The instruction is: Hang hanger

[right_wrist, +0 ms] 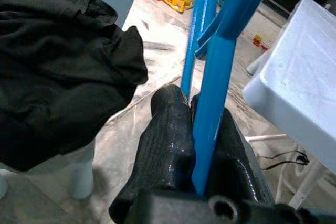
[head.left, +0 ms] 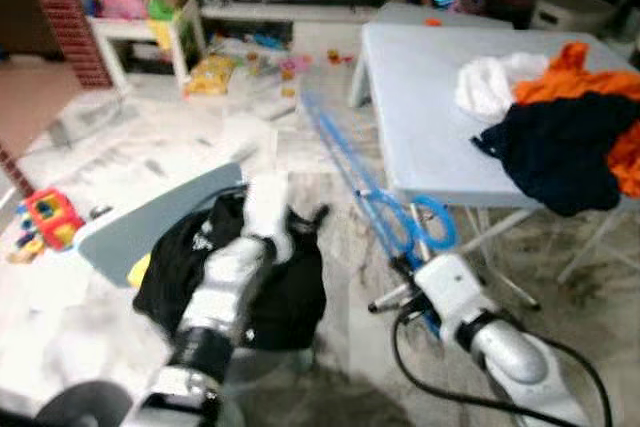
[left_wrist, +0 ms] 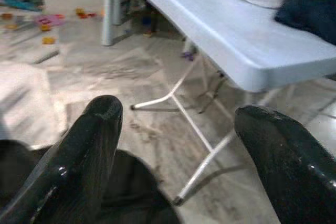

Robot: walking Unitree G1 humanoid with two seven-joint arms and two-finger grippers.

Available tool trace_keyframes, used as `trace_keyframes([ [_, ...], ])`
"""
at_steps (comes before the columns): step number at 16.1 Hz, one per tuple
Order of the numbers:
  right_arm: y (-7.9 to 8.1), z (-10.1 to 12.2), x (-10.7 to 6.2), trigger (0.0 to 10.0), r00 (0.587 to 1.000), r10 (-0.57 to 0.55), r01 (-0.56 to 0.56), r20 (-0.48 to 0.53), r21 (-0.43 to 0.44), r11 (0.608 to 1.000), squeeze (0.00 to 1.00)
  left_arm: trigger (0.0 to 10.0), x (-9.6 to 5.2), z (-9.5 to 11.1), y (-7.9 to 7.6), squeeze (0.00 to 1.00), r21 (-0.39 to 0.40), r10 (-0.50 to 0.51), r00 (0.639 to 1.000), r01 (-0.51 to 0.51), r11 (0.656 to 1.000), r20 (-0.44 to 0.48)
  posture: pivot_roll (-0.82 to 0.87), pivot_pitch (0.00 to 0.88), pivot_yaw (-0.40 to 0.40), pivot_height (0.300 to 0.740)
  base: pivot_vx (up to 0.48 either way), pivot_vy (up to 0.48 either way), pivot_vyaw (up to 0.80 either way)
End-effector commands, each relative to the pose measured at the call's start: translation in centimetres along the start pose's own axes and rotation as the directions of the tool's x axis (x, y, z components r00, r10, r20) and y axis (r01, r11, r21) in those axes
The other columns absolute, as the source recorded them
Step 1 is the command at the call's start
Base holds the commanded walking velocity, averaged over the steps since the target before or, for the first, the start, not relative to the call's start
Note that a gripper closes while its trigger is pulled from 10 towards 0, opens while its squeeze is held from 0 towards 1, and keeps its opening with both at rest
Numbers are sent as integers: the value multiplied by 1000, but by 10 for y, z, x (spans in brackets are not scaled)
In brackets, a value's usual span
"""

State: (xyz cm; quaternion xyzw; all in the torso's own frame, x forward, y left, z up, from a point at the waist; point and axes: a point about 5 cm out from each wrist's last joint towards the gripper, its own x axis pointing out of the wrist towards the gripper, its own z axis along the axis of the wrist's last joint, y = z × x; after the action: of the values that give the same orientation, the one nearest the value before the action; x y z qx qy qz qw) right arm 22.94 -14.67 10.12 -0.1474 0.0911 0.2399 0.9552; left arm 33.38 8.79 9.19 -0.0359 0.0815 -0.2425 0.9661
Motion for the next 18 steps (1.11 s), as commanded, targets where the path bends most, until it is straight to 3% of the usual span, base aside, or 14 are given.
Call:
trace_keyframes([
  [1,-5,4,-3,10000,1000,-14,14,21,-19,1000,0,10000,5,4,-12,0,-3,-43,999,43,999,28,-26,0,-24,740,0,0,475],
  [8,0,1,-2,10000,1000,-2,3,7,-20,1000,0,10000,5,1,-12,0,2,-19,1000,19,1000,15,-30,0,-24,740,245,0,575],
  [13,2,0,-2,10000,1000,-3,3,-6,-22,1000,0,10000,6,-8,-11,0,11,-3,999,4,1000,-51,-31,0,-23,740,56,0,0],
  [18,1,0,-3,10000,1000,0,0,-21,-29,1000,0,10000,11,-17,13,0,94,147,968,-130,987,-205,-39,0,-32,740,0,0,0],
])
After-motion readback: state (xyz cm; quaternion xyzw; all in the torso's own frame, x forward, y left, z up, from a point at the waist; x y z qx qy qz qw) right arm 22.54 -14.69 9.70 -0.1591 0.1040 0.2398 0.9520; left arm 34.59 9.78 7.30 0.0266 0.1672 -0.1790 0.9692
